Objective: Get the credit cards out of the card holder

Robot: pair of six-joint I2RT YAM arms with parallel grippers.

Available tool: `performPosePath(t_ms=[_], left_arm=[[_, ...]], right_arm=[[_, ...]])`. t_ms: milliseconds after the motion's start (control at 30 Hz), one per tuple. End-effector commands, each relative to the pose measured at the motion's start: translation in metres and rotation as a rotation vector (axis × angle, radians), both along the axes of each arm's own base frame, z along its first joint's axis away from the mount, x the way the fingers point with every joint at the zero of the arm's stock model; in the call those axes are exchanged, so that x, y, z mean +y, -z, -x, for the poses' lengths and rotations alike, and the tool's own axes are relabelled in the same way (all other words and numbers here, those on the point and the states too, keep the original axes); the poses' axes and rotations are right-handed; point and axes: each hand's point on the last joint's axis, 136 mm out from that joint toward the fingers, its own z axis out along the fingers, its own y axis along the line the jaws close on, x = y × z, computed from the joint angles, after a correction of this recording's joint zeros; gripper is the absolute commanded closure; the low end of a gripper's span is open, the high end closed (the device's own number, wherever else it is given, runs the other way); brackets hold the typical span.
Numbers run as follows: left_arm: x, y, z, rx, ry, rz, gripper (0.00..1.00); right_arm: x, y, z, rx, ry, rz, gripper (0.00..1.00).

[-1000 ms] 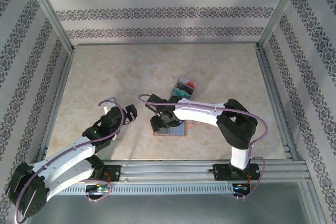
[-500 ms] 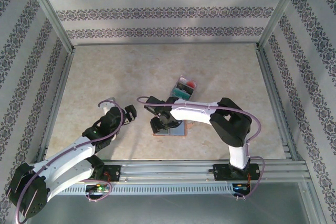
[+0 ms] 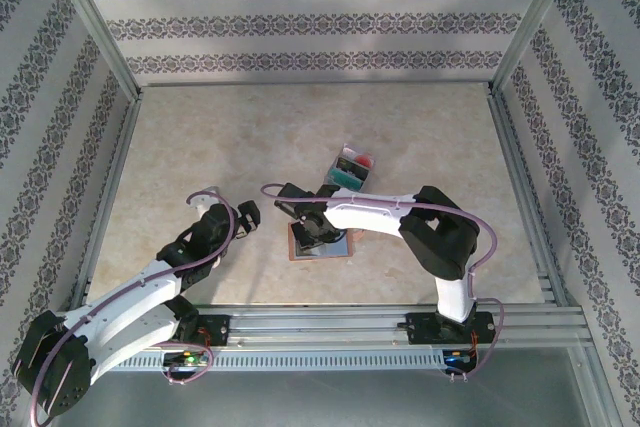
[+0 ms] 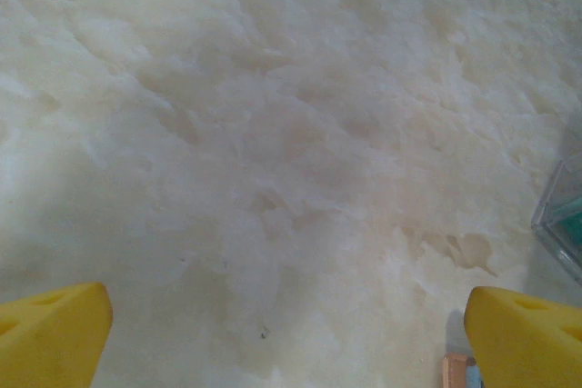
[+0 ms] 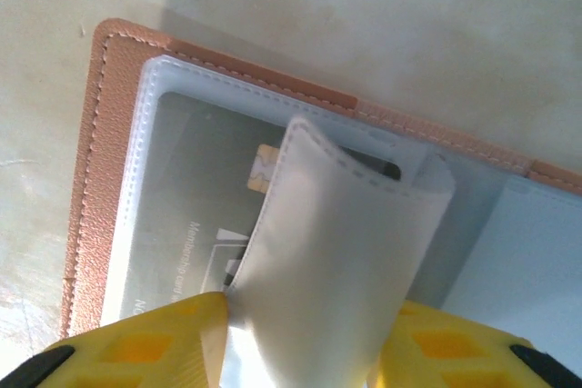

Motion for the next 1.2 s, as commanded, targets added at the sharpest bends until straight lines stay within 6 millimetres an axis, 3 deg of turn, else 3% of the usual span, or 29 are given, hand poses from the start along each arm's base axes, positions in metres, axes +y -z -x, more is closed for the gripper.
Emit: performPosePath(t_ms=[0,433,700,933,1167], left_arm=[[-0.004,-0.011,-0.005,-0.016,0.037,-0.012,0.01],[-0.022,-0.024,-0.014,-0.021,0.13,-0.022,0.09],[-0.047,-0.026,-0.019,0.019,0.26,-0.027,0.22],[-0.077,-0.009,-0.015,0.084,0.374,-0.004,0.43],[-0.127,0.02,-0.005,0.178,0.554,0.015,0.58]], right_arm=[[-0.021,-0.006,-0.002,-0.043,0.01,0.082,0.5],[-0.05,-0.028,-0.013,-0.141,0.034,0.177,0.53],[-0.074,-0.023,-0.014,-0.127,0.091,0.189,0.6],[-0.092,-0.022,-0.01,-0.118,0.145,0.177,0.61],[-0.096,-0.022,-0.011,-0.112,0.17,0.135,0.61]])
